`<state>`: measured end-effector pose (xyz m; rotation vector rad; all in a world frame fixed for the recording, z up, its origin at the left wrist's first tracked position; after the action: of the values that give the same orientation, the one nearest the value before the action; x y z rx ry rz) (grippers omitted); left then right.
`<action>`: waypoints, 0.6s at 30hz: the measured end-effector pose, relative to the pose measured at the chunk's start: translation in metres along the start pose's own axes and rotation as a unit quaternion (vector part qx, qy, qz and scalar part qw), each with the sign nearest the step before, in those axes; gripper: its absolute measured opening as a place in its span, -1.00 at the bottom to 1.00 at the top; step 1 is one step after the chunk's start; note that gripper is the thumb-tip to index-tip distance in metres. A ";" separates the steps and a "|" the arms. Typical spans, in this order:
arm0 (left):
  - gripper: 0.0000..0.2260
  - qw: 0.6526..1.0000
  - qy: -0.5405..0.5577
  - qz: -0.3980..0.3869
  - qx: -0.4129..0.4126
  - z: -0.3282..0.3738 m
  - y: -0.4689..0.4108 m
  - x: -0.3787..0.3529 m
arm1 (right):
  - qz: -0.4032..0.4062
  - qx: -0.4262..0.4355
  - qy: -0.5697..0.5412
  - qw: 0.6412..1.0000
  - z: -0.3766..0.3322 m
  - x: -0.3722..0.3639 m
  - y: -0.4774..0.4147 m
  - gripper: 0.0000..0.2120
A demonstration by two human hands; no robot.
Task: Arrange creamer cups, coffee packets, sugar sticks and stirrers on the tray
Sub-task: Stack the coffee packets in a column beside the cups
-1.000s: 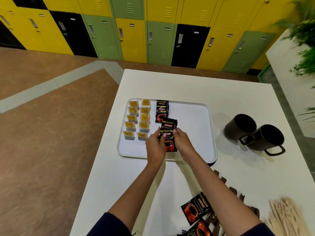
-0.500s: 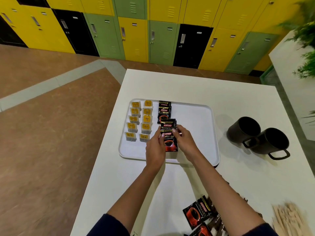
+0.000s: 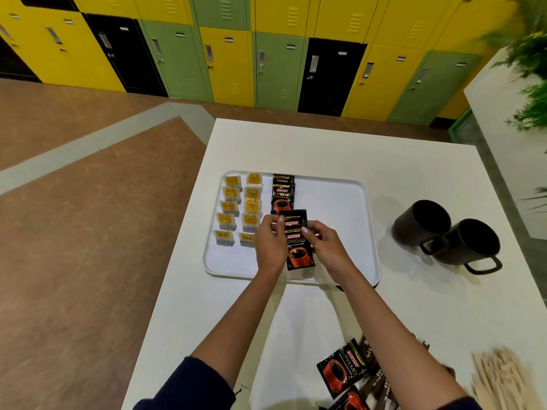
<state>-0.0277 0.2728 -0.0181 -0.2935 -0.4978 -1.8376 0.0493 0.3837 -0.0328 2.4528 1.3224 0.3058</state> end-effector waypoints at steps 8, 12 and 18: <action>-0.79 1.000 0.021 -0.011 0.015 -0.002 -0.001 -0.003 | 0.102 -0.001 0.003 0.995 0.009 0.003 -0.008 -0.78; -0.72 0.999 0.025 -0.024 -0.001 -0.001 0.004 -0.001 | 0.127 0.005 -0.001 0.992 0.009 0.001 -0.014 -0.78; -0.64 0.996 -0.076 -0.051 -0.014 -0.020 0.040 0.002 | 0.177 -0.014 0.017 0.984 0.005 -0.007 -0.037 -0.76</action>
<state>0.0103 0.2515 -0.0269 -0.4368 -0.6020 -1.9310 0.0193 0.3957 -0.0519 2.6615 0.8786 0.4490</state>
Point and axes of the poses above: each hand's wrist, its own y-axis away from the middle knuckle, its own x-axis out of the back of the hand, z = x × y, the point moved 6 cm from there along -y, towards the middle knuckle, and after that the axes turned 7 degrees about -y, right-handed, at the moved point
